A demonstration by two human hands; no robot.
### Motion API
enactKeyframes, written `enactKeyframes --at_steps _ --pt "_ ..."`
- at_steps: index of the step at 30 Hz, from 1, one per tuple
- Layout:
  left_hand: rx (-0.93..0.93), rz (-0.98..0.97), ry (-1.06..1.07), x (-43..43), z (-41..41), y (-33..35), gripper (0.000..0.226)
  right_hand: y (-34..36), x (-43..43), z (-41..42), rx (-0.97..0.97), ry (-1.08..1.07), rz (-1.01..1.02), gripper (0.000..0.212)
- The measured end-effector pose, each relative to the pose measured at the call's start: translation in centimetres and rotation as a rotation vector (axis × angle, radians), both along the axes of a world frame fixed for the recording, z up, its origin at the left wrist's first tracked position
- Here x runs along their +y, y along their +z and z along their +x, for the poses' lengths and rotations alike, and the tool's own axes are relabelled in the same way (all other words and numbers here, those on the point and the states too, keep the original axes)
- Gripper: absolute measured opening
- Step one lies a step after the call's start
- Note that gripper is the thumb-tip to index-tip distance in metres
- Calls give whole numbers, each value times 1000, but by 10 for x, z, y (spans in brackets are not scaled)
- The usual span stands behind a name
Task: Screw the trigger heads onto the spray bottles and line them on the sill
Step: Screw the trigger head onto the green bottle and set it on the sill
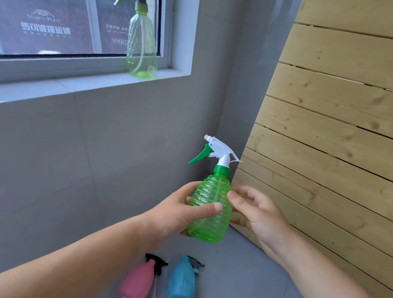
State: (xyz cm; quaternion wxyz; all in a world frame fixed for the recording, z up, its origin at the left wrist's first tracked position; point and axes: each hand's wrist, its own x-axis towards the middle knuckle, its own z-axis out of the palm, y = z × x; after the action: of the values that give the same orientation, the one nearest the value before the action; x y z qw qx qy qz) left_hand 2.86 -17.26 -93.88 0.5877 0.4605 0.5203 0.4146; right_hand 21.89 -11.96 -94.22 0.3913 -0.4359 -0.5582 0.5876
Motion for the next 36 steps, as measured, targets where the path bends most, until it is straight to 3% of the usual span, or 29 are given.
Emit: enactKeyframes --at_steps 3,9,14,18,22,30,36 --pt "-37 31 28 0 -9 11 32 7 -4 -11 -67 59 90 23" --pt "-31 244 135 2 -45 47 38 44 2 -54 -122 224 352 49" --pt "112 343 381 18 -103 90 51 91 29 -129 -98 168 432 53" --pt "229 427 491 36 -159 134 40 127 55 -193 -41 156 467 51" --pt "222 449 556 54 -201 167 43 164 75 -246 -15 158 525 34" --pt "341 410 677 86 -247 177 51 178 104 -301 -171 139 578 54" --pt "349 372 712 100 -256 169 42 165 120 -320 -217 63 598 45"
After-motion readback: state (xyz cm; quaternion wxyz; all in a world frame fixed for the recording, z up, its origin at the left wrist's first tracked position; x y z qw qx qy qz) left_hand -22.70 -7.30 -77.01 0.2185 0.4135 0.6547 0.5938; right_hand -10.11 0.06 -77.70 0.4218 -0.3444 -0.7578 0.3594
